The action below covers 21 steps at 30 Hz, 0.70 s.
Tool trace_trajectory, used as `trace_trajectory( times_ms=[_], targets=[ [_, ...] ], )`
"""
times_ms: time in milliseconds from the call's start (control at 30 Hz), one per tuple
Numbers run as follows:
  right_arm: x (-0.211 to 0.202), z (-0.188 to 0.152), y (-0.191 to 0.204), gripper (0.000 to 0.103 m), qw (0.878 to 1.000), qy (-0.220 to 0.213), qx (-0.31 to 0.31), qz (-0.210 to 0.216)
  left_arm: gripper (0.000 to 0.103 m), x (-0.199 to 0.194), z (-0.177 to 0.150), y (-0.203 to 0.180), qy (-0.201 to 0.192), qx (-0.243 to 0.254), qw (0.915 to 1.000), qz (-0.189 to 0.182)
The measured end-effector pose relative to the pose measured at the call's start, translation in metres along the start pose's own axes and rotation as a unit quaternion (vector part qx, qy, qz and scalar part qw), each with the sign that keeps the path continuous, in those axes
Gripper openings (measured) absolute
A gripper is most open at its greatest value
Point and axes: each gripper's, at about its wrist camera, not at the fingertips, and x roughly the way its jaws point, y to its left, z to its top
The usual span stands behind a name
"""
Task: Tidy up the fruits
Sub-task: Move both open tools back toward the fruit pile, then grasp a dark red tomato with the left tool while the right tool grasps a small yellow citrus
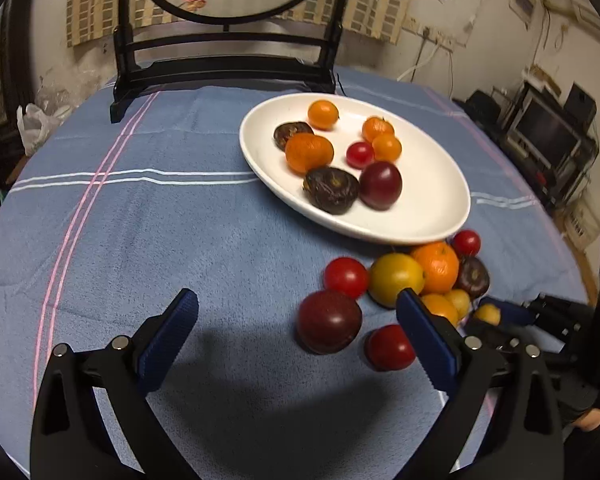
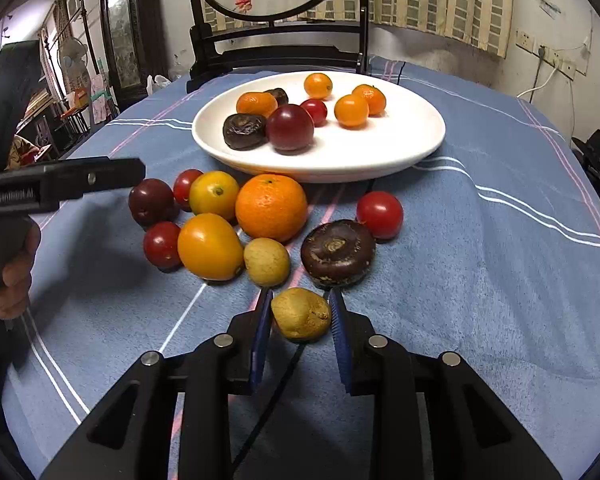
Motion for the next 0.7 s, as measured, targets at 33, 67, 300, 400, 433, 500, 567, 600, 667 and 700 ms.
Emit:
trace_trajectory(
  times_ms=[33, 67, 300, 400, 433, 500, 567, 600, 667, 700],
  targets=[
    [0.0, 0.0, 0.0, 0.029, 1.0, 0.0, -0.001, -0.001, 0.097, 0.002, -0.001, -0.002, 0.0, 0.003, 1.0, 0.004],
    [-0.001, 0.0, 0.001, 0.029, 1.0, -0.001, -0.004, -0.002, 0.097, 0.003, -0.001, -0.003, 0.0, 0.002, 1.0, 0.004],
    [-0.003, -0.001, 0.007, 0.029, 1.0, -0.005, -0.017, -0.004, 0.079, 0.018, -0.006, -0.009, 0.032, 0.015, 0.9994, 0.005],
    [-0.003, -0.002, 0.008, 0.029, 1.0, -0.004, -0.02, -0.006, 0.076, 0.025, -0.007, -0.005, 0.046, 0.001, 0.9989, 0.0],
    [-0.003, -0.002, 0.009, 0.029, 1.0, -0.002, -0.022, -0.007, 0.071, 0.028, -0.007, -0.003, 0.053, -0.004, 0.9986, -0.003],
    [-0.002, -0.002, 0.01, 0.029, 1.0, -0.002, -0.026, -0.009, 0.059, 0.031, -0.008, -0.003, 0.054, 0.003, 0.9985, -0.003],
    [-0.003, -0.002, 0.011, 0.029, 1.0, -0.003, -0.027, -0.008, 0.044, 0.031, -0.01, -0.009, 0.049, 0.019, 0.9984, -0.018],
    [-0.002, -0.002, 0.012, 0.029, 1.0, -0.003, -0.027, -0.008, 0.039, 0.03, -0.011, -0.014, 0.047, 0.031, 0.9981, -0.024],
    [-0.003, -0.002, 0.012, 0.029, 1.0, -0.003, -0.027, -0.008, 0.038, 0.03, -0.013, -0.019, 0.04, 0.044, 0.9982, -0.009],
    [-0.003, -0.002, 0.012, 0.029, 1.0, -0.004, -0.027, -0.008, 0.038, 0.03, -0.013, -0.019, 0.039, 0.045, 0.9982, -0.006]
  ],
)
